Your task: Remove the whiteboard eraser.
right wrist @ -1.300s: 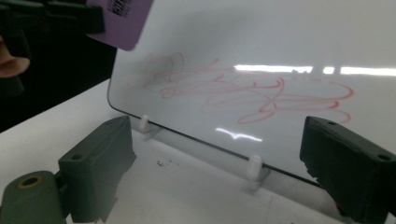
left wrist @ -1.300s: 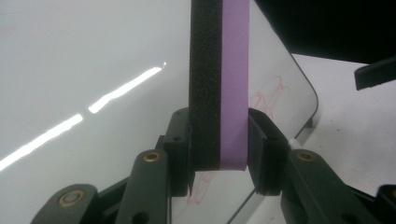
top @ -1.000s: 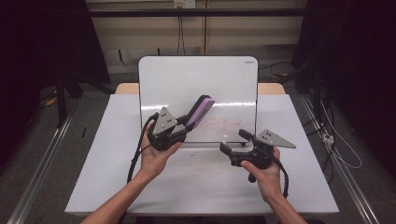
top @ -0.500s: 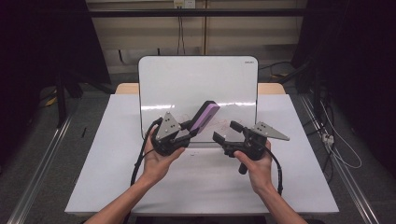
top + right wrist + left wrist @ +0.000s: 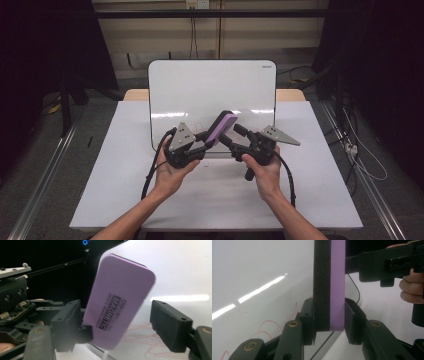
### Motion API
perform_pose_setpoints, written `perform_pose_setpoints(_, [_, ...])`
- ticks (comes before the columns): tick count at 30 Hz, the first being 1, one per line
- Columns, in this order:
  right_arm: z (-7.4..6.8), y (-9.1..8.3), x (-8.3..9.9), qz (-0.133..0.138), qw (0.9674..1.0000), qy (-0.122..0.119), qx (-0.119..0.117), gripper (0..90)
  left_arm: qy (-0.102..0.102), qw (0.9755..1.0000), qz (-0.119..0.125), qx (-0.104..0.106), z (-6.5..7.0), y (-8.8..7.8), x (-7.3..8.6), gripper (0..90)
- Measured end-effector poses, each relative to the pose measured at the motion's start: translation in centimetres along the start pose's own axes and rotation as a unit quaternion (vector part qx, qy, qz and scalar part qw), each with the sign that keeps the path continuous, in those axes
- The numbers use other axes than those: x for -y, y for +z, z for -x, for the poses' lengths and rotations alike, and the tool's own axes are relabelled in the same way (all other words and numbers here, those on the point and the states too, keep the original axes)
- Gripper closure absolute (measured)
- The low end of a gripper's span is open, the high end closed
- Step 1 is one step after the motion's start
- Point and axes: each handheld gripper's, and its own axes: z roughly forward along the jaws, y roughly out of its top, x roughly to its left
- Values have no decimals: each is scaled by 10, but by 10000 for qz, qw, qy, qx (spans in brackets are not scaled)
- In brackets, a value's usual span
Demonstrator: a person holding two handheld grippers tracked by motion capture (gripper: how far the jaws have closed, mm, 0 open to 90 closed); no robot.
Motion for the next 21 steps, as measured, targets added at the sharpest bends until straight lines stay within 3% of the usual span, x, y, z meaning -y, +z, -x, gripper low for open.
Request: perform_pose_setpoints(21, [2, 5, 3, -87, 9985, 546, 0, 369, 125, 9999, -102, 40, 3, 3, 3, 647])
